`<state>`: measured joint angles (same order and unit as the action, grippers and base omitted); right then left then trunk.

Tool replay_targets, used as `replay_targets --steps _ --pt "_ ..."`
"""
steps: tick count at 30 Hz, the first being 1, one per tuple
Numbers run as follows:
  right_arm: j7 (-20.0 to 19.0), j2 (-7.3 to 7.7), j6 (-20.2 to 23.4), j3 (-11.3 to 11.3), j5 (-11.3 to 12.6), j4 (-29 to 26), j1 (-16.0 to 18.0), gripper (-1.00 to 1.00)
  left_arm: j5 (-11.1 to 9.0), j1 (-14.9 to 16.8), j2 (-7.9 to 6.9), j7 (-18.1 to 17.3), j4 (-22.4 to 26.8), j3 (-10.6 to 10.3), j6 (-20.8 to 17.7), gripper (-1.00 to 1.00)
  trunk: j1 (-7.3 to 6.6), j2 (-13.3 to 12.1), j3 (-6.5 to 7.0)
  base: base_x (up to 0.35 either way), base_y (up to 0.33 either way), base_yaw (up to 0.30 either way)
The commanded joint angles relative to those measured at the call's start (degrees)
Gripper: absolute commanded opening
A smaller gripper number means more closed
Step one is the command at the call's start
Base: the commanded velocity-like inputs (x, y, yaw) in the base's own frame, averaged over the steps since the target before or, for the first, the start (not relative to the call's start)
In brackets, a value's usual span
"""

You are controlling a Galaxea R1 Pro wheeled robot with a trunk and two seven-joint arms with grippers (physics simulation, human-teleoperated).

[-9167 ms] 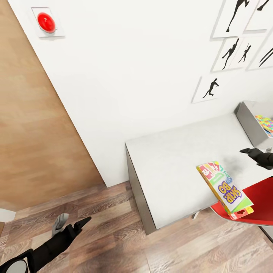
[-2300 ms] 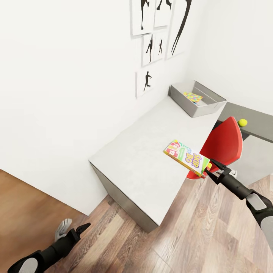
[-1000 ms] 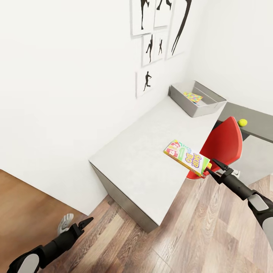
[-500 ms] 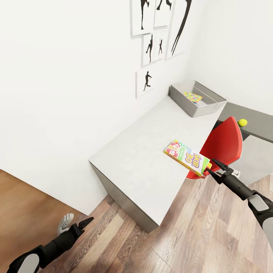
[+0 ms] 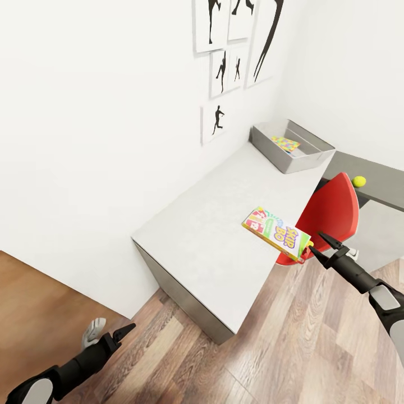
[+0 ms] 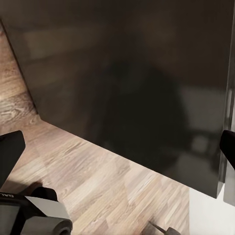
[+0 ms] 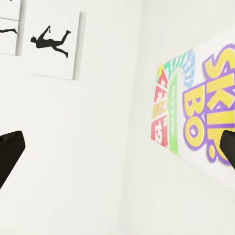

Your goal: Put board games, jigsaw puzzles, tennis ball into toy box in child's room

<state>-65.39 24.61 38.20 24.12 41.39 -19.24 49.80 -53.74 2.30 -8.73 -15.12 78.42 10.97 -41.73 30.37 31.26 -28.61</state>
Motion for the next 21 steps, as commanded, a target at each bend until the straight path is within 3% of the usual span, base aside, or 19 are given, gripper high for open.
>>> replay_targets --steps 1,21 --pt "-0.1 0.01 0.4 0.1 0.2 0.0 0.0 1.0 -0.1 0.0 0.01 -0.1 0.0 0.1 -0.4 1.0 0.02 0.1 -0.06 0.0 0.0 0.0" --pt "-0.1 0.01 0.4 0.1 0.2 0.0 0.0 1.0 -0.1 0.0 0.01 -0.1 0.0 0.1 -0.4 1.0 0.02 0.1 -0.06 0.0 0.0 0.0"
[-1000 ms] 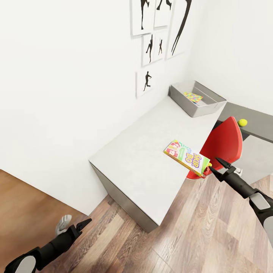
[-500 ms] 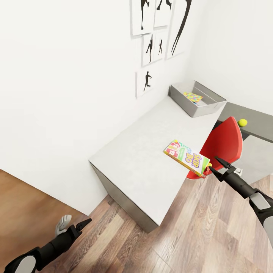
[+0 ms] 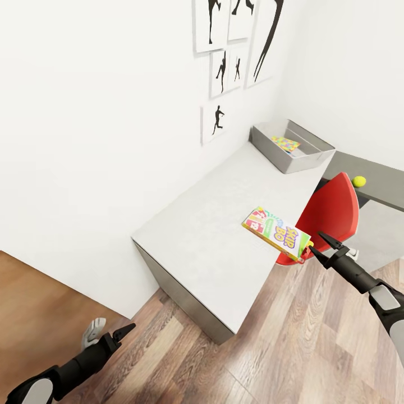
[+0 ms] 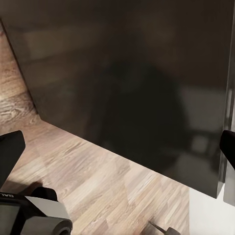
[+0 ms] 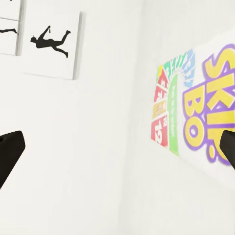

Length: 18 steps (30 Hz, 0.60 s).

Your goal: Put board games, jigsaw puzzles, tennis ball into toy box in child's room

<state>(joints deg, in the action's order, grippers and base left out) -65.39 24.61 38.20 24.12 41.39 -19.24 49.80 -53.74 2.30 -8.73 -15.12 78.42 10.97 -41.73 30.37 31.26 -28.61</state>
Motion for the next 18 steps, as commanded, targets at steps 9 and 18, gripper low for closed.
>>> replay_targets --steps 9,18 --pt "-0.1 0.01 0.4 0.1 0.2 0.0 0.0 1.0 -0.1 0.0 0.01 -0.1 0.0 0.1 -0.4 1.0 0.02 0.1 -0.06 0.0 0.0 0.0" --pt "-0.1 0.02 0.4 0.0 0.2 0.1 0.1 1.0 -0.1 0.0 0.0 -0.1 0.0 0.1 -0.4 1.0 0.02 0.1 -0.06 0.0 0.0 -0.002"
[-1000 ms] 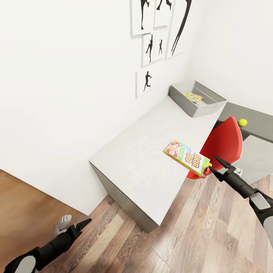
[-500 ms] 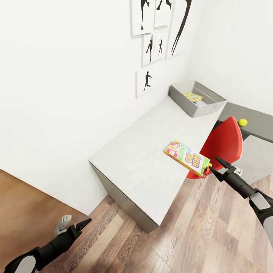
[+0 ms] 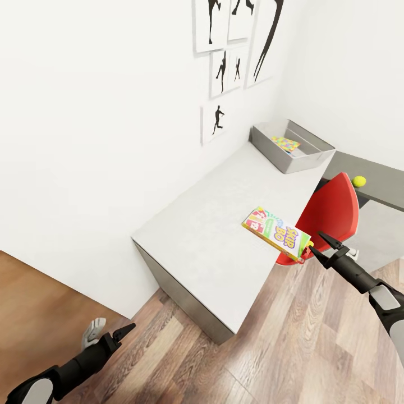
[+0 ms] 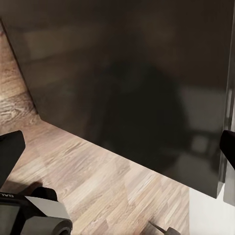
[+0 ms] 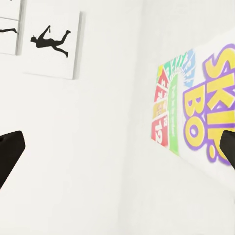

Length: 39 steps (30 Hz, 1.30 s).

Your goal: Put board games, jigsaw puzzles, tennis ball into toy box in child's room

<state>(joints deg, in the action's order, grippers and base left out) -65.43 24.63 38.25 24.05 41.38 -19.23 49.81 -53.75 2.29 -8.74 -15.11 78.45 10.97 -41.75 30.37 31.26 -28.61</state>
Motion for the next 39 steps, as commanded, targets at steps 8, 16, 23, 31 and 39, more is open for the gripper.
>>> replay_targets --steps 8,16,23,31,39 --pt "0.7 1.11 0.6 0.0 0.2 -0.9 -0.7 1.0 -0.2 -0.3 0.0 -0.1 -0.1 0.1 -0.3 1.0 0.02 0.1 0.06 0.0 0.0 -0.111" --pt "0.9 1.43 0.7 0.0 0.2 -1.3 -1.0 1.0 -0.5 -0.5 0.04 -0.6 0.2 0.2 -0.3 1.0 0.02 0.1 0.16 0.0 0.0 -0.095" --pt "1.0 1.46 0.8 -0.1 0.2 -1.4 -1.1 1.0 -1.8 -0.6 0.08 -2.1 0.6 0.6 -0.5 1.0 0.02 0.1 0.19 0.0 0.0 -0.033" --pt "1.0 1.47 0.8 -0.2 0.2 -1.5 -1.1 1.0 -5.4 -0.7 0.03 -2.5 0.7 0.7 -0.7 1.0 0.02 0.1 0.2 0.0 0.0 -0.012" --pt "1.0 1.46 0.7 -0.2 0.2 -1.5 -1.1 1.0 -7.5 -0.7 -0.02 -2.8 0.7 0.7 -0.8 1.0 0.02 0.1 0.21 0.0 0.0 -0.004"
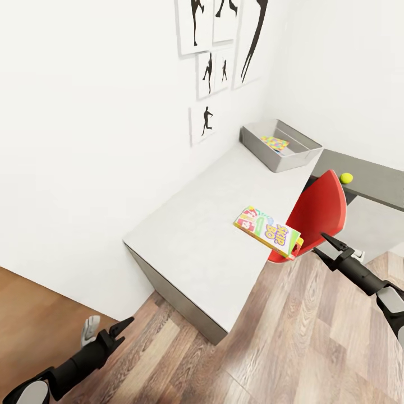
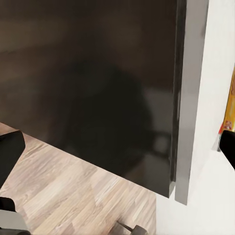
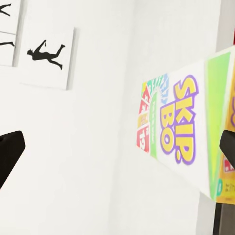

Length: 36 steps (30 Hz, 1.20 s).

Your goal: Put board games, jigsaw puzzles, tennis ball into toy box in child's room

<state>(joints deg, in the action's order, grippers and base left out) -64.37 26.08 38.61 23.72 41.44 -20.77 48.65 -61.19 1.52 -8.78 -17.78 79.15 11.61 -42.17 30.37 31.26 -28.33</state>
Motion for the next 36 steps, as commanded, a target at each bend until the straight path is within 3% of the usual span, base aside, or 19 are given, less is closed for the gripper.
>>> replay_targets --steps 1,8,36 --pt "-0.1 -0.01 0.4 0.1 0.1 0.0 0.0 1.0 -0.3 0.0 0.01 -0.1 0.0 0.1 -0.4 1.0 0.02 0.1 -0.06 0.0 0.0 -0.002" --pt "-0.1 -0.09 0.3 0.0 0.1 0.0 0.0 1.0 -0.9 0.0 0.0 -0.2 0.0 0.1 -0.4 1.0 0.02 0.1 -0.06 0.0 0.0 -0.001" --pt "-0.3 -0.41 0.4 -0.1 -0.1 0.0 0.0 1.0 -1.3 0.1 0.05 -0.1 0.0 0.0 -0.5 1.0 6.17 11.3 -5.09 0.0 0.0 0.0"
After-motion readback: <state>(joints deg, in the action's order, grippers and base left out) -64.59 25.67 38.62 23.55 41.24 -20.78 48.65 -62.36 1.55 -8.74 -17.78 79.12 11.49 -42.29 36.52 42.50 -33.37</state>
